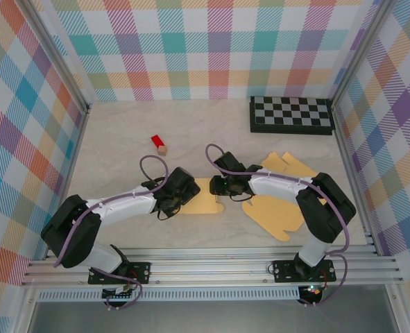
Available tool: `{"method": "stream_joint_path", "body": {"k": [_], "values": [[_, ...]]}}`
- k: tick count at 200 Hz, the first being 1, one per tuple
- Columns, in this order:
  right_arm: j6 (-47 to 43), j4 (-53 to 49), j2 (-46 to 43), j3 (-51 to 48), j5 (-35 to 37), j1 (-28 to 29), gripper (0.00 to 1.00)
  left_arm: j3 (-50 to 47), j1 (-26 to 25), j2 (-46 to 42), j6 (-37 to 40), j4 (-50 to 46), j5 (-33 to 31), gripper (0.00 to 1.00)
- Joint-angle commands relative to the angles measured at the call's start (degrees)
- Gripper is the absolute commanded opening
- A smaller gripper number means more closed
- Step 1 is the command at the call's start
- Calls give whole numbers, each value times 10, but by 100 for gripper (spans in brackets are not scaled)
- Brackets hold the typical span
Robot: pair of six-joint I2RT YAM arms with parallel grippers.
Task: Fold the paper box
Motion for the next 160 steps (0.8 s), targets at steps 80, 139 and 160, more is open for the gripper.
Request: {"method": "stream_joint_path", "body": {"k": [80,139,160], "values": [[-9,-12,-11,-10,-10,-2,41,6,-6,19,-1,12,-24,100],[-12,-25,-31,-9,-18,-2,44,13,-5,54,-4,6,-22,100],[-11,-30,-42,-3,-25,-2,45,10,-5,58,-4,6,-26,99]]}}
